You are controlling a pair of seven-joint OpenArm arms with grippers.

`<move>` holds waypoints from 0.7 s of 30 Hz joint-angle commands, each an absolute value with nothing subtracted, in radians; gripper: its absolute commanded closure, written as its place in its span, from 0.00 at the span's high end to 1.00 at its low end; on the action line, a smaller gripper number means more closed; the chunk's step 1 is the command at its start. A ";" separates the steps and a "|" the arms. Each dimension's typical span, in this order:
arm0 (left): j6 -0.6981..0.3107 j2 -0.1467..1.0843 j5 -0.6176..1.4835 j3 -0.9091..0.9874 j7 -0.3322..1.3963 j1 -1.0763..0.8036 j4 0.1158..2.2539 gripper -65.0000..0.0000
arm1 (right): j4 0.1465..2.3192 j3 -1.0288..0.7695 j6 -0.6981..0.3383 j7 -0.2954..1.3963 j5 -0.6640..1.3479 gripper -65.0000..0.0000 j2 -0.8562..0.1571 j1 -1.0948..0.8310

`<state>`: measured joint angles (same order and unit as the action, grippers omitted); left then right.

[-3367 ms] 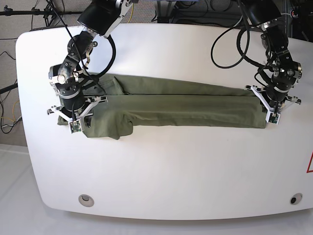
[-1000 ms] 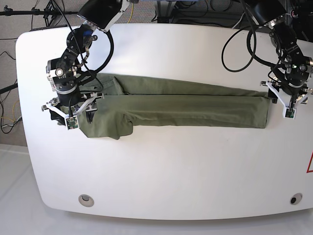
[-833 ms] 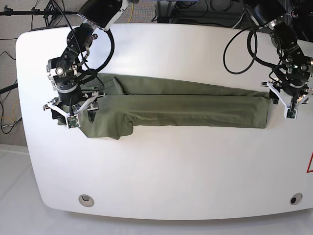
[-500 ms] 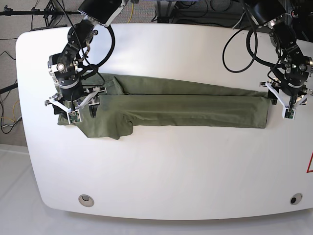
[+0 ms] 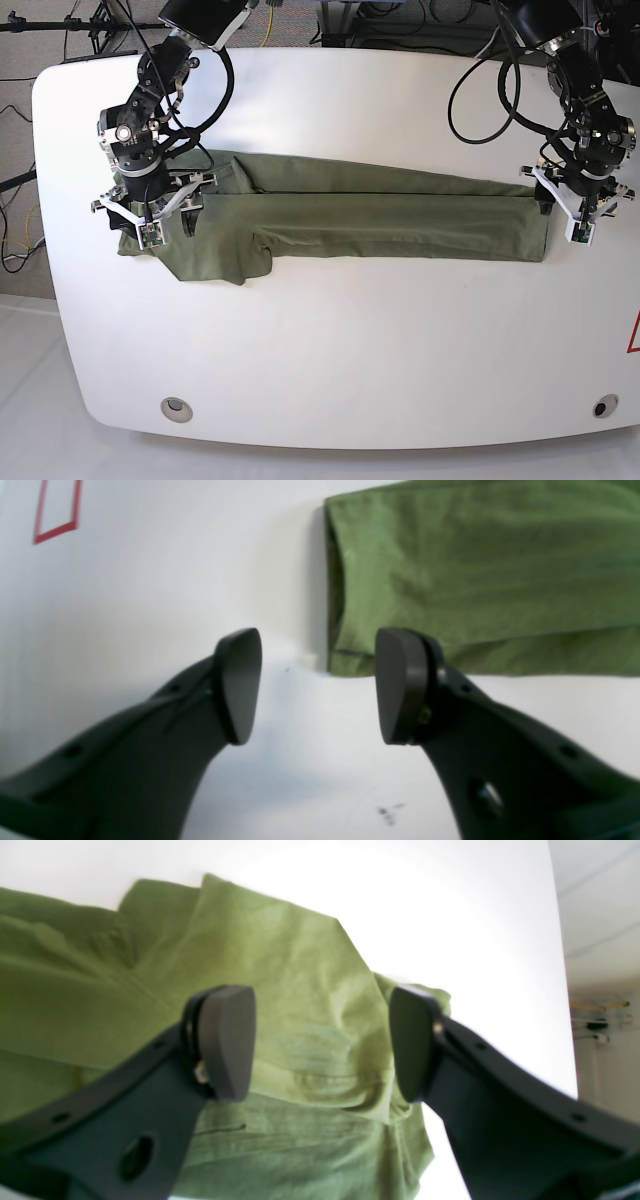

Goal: Fold the T-shirt properly
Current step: 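Lower the left gripper onto the strip end and close on the fabric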

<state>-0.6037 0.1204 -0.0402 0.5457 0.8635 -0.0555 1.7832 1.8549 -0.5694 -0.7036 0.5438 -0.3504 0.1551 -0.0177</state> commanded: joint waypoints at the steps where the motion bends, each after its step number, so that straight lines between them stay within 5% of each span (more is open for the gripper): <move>1: -0.609 0.141 0.012 0.559 0.859 -0.027 1.794 0.59 | 1.871 -0.570 -0.698 0.518 -0.340 0.62 0.151 0.004; 6: -0.698 0.167 0.198 0.582 0.914 0.003 1.806 0.69 | 1.871 -0.567 -0.698 0.526 -0.349 0.62 0.157 0.007; 21: -0.698 0.194 0.417 0.745 1.036 0.135 1.560 0.73 | 1.866 -0.559 -0.698 0.527 -0.350 0.62 0.157 -0.001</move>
